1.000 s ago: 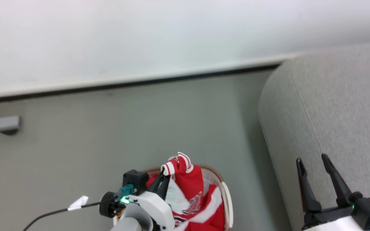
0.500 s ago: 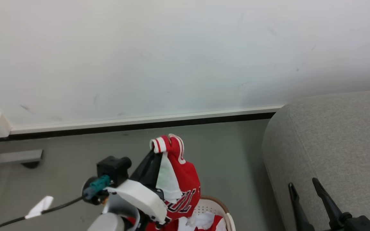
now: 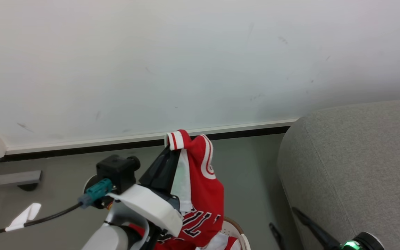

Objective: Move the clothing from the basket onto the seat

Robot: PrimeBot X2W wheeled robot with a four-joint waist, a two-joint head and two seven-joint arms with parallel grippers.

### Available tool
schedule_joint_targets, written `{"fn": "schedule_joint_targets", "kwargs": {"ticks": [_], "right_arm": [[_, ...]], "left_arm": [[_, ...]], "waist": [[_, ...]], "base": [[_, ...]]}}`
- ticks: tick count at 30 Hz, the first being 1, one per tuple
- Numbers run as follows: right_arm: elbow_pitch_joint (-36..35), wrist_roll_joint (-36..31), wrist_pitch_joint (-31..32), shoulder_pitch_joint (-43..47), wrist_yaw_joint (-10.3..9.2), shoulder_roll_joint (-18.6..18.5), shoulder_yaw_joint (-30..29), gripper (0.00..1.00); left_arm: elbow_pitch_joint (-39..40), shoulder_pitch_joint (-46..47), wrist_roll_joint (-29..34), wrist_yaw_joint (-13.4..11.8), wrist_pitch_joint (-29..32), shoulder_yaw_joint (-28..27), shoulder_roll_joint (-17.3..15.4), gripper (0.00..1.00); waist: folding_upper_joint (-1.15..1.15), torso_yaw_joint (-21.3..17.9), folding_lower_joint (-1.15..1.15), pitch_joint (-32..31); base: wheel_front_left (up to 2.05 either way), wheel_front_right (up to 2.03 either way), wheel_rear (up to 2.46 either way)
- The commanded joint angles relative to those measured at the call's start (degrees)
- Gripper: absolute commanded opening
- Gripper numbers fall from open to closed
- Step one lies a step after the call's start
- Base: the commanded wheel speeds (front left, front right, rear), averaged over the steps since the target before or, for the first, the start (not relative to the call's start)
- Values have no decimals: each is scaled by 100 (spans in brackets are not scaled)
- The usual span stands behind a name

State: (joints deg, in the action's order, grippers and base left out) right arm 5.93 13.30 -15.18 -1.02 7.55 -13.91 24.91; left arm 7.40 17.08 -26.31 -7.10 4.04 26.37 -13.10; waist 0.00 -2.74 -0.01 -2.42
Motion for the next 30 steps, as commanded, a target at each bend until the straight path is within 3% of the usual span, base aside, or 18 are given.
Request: {"fn": "schedule_joint_targets", "kwargs": {"ticks": [1, 5, 9, 19, 24, 25, 26, 30], "right_arm": [[-33, 44, 4, -170, -12, -211, 325, 100], [-59, 83, 4, -546, -13, -518, 990, 100], [93, -38, 4, -1000, -13, -542, 1396, 100], [1363, -384, 44, -1982, -12, 179, 2047, 100], [2621, -694, 72, -2472, -13, 812, 2126, 100], [2816, -725, 58, -2586, -13, 898, 2100, 70], [2986, -662, 45, -2670, -13, 966, 2123, 0], [3245, -341, -7, -2882, -13, 1088, 2081, 0]], "left_arm": [[106, 30, -20, -9, 45, 47, 14, 0], [229, 117, -12, 6, 134, 152, 75, 0], [323, 174, -45, -7, 199, 262, 180, 0], [359, 359, 56, -56, 340, 522, 416, 0], [346, 398, 27, -79, 388, 636, 511, 0], [339, 410, 14, -75, 399, 647, 529, 0], [328, 429, -1, -67, 410, 666, 548, 0], [208, 476, -4, -64, 401, 671, 539, 0]], "waist": [[0, 17, 1, 11], [0, 62, 1, 31], [0, 97, 1, 58], [0, 128, 1, 96], [0, 102, 1, 136], [0, 104, 1, 143], [0, 119, 1, 147], [0, 156, 1, 168]], "base": [[0, 0, 0], [0, 0, 0], [0, 0, 0], [0, 0, 0], [0, 0, 0], [0, 0, 0], [0, 0, 0], [0, 0, 0]]}}
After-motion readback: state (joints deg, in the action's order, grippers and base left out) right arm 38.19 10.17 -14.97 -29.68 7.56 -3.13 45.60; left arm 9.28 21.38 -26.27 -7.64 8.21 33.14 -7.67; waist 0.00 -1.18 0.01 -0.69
